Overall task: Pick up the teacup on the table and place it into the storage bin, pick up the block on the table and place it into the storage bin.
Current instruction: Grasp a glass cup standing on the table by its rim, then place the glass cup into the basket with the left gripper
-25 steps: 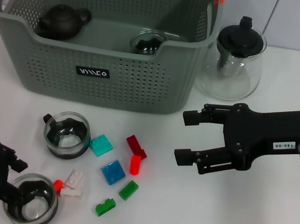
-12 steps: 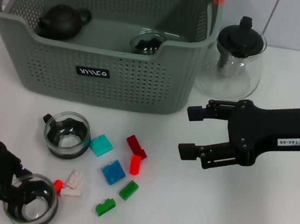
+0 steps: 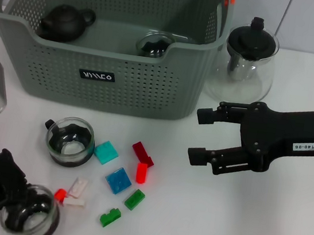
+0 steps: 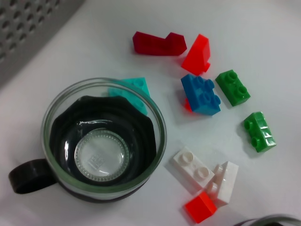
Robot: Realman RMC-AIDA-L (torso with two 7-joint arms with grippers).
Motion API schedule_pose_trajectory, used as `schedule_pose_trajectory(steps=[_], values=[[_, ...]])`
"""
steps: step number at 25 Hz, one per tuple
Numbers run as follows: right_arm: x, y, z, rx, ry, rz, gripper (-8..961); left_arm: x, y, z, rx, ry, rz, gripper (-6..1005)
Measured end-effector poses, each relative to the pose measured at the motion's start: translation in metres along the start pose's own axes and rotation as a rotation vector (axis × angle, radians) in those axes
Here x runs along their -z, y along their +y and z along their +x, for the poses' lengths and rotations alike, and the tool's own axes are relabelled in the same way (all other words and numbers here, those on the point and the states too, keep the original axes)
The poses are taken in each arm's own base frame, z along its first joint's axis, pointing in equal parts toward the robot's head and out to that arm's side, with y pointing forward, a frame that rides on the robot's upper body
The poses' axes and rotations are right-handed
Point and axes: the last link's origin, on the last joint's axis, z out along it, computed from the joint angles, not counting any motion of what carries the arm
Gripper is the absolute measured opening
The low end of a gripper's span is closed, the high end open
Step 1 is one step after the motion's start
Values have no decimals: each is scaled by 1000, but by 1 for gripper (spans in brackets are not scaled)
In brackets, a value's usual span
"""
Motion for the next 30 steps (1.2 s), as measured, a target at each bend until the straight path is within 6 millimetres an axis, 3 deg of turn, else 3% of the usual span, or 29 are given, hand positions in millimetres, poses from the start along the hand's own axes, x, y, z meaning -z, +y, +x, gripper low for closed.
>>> schedule_pose_trajectory(steps=[7,10,14,21,26,30], values=[[2,-1,0,-1,-4,8,947,11,5,0,35,48,-30,104],[7,-2,0,-4,-8,17,947,30,14,1,45,149,-77,45],[21,-3,1,-24,-18,14,947,63,15,17,37,409,-59,51],[63,-5,-3,-78,-48,-23,947,104,-3,80,44,721,-6,61],[83,-6,-4,-130,-52,-30,947,122,-22,129,69,752,67,68],[91,-8,-5,-171,-68,-8,947,127,-52,166,149,657,222,74]])
